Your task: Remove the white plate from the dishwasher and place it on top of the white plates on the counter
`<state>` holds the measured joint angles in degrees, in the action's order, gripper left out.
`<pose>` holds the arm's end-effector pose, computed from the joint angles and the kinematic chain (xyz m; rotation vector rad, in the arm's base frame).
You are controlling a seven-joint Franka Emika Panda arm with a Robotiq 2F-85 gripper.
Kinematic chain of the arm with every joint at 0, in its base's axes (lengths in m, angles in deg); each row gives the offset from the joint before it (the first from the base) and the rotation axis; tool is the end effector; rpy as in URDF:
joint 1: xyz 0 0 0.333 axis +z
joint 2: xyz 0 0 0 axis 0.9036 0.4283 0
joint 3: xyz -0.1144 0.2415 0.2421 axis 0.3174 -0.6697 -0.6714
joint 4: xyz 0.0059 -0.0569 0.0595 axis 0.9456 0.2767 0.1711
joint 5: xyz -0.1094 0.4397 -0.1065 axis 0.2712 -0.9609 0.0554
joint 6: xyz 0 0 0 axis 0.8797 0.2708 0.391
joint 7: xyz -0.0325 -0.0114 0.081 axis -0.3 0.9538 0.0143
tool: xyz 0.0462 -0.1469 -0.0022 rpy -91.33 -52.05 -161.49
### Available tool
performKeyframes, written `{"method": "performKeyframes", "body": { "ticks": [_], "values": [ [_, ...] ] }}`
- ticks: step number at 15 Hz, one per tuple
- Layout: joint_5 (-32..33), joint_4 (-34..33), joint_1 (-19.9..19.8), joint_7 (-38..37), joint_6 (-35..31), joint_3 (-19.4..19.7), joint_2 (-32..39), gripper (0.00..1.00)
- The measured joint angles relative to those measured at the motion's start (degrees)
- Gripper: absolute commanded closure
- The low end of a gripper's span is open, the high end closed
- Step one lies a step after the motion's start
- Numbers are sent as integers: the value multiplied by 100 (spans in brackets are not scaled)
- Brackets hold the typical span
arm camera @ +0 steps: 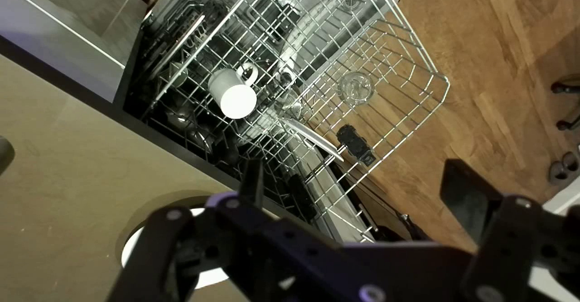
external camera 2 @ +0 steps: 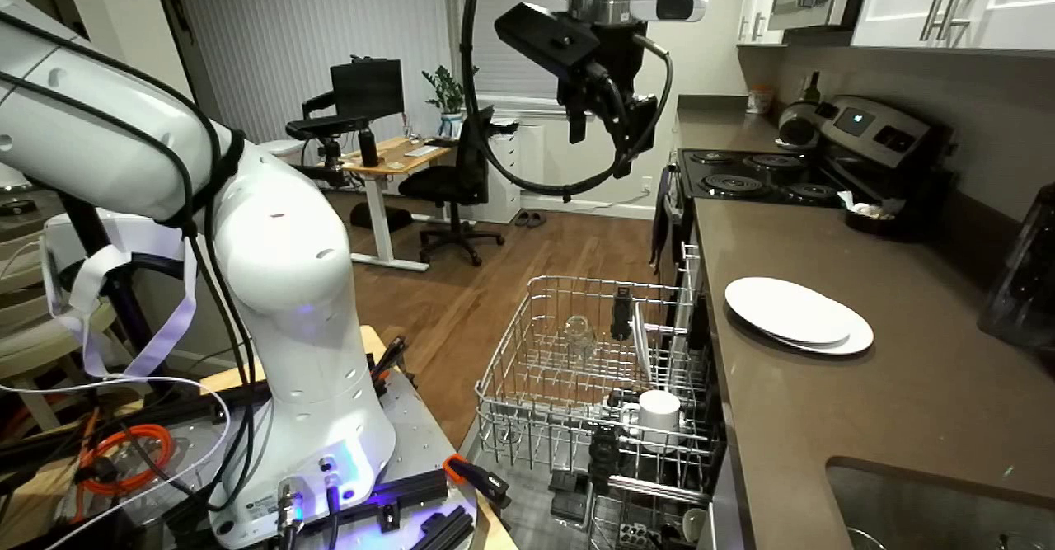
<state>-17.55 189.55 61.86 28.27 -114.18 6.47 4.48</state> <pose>0.3687 -0.1490 0.5023 -2.8609 0.1568 -0.3106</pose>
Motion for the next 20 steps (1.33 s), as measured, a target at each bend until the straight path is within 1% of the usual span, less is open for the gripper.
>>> {"method": "performKeyframes", "body": {
  "ticks": [4,7,12,15,18,20],
  "values": [
    [6,-27,1,37,0,-5,92,0],
    [32,-302,108,349,-2,-60,569,0],
    [124,-1342,457,1058,-199,-346,2121,0],
    [443,-2099,467,1228,-501,-628,3188,0],
    [1008,-2833,421,1218,-809,-902,4211,0],
    [1126,-3302,386,1218,-906,-1054,4818,0]
  ]
}}
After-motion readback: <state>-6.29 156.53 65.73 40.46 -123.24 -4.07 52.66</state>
